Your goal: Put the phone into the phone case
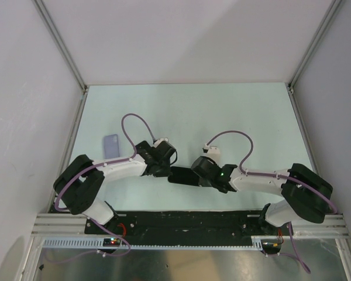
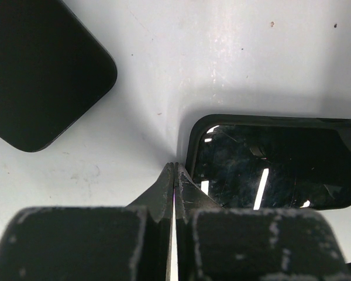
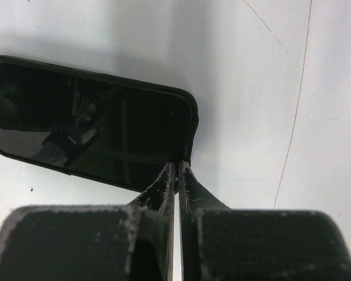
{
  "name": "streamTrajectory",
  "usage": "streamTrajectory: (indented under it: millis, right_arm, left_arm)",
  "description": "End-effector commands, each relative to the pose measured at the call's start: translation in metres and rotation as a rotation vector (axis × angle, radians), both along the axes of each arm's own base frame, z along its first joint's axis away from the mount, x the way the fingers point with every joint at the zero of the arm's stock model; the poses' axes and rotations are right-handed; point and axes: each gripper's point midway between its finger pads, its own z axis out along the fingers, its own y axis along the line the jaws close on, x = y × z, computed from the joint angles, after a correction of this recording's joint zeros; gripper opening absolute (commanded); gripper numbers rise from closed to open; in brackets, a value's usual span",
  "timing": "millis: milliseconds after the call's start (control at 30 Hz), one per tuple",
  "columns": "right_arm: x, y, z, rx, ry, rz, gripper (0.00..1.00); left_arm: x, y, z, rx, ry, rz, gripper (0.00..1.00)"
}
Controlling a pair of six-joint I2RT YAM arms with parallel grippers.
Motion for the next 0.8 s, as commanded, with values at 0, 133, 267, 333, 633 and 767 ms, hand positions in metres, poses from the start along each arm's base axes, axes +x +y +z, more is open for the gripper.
streamTrajectory:
  millis: [0, 133, 267, 333, 633, 767]
  right_arm:
    - [-0.057, 0.010, -0.044, 0.054, 0.252, 0.083, 0.00]
    - [-0.022, 0.012, 0.007, 0.116, 0.134, 0.078, 0.04]
    - [0.015, 0.007, 0.058, 0.178, 0.007, 0.063, 0.13]
    - [0.030, 0.004, 0.070, 0.192, -0.031, 0.066, 0.18]
    - [0.082, 0.005, 0.054, 0.171, -0.025, 0.118, 0.30]
    - [0.087, 0.011, 0.037, 0.148, 0.023, 0.133, 0.29]
  left_arm:
    - [0.002, -0.015, 0.013, -0.073, -0.023, -0.024, 0.00]
    - [0.008, -0.014, 0.024, -0.091, -0.052, -0.019, 0.00]
    - [0.010, -0.008, 0.035, -0.096, -0.078, -0.013, 0.03]
    - [0.008, -0.004, 0.040, -0.095, -0.088, -0.011, 0.06]
    - [-0.026, -0.001, 0.049, -0.156, -0.079, -0.013, 0.09]
    - [-0.041, -0.016, 0.043, -0.159, -0.050, -0.036, 0.07]
